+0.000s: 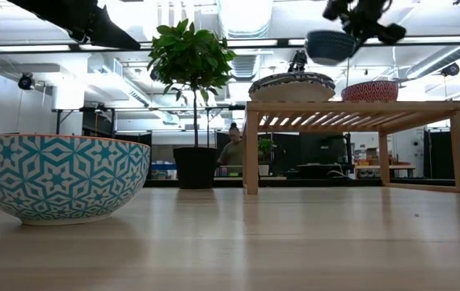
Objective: Place and stack bowls onto a shelf
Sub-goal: Stack the yellow bowl on top of the blue bowl on the shelf
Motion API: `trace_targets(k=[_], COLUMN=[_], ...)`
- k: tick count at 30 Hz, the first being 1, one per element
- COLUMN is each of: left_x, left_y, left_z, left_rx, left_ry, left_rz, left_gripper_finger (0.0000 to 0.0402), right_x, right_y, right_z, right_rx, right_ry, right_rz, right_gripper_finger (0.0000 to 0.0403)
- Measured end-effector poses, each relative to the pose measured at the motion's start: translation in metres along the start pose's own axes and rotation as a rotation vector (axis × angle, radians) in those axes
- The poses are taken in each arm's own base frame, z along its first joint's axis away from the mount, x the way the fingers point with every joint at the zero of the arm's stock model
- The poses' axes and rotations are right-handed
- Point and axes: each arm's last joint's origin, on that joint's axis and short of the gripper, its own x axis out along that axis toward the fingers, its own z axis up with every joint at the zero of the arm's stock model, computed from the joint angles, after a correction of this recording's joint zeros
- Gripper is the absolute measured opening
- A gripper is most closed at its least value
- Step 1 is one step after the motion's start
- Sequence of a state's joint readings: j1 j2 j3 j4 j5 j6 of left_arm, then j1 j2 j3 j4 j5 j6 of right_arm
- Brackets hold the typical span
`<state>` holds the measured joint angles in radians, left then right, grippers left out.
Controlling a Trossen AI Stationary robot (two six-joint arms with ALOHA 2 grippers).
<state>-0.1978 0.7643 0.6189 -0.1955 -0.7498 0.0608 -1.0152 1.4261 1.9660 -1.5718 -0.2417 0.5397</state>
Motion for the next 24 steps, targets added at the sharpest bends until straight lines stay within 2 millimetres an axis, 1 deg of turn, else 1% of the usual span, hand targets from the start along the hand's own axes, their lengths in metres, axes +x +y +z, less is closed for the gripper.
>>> trace_targets(k=[5, 7, 9, 12, 20, 24], left_x=[0.000, 0.000, 0.000, 0.000, 0.000, 0.000], left_y=[0.000, 0.000, 0.000, 0.000, 0.000, 0.000], left_z=[0.000, 0.000, 0.000, 0.000, 0.000, 0.000], left_rx=[0.001, 0.002, 0.003, 0.005, 0.007, 0.007], left_ry=[0.000, 0.000, 0.000, 0.001, 0.003, 0.003], left_rz=[0.000, 0.000, 0.000, 0.000, 0.000, 0.000], left_gripper_finger=[0.0000, 0.0000, 0.0000, 0.0000, 0.0000, 0.0000], right_x=[0.015, 0.024, 0.031, 0.037, 0.040, 0.041], right_y=[-0.025, -0.032, -0.036, -0.044, -0.046, -0.044], right_z=[0.005, 0.006, 0.006, 0.006, 0.008, 0.007], right_rx=[0.060, 0.056, 0.037, 0.037, 0.064, 0.043], right_ry=[0.058, 0.095, 0.142, 0.182, 0.177, 0.171], right_rz=[-0.041, -0.044, -0.002, 0.012, -0.013, -0.042], right_gripper_finger=[0.0013, 0.0013, 0.0013, 0.0013, 0.0013, 0.0013])
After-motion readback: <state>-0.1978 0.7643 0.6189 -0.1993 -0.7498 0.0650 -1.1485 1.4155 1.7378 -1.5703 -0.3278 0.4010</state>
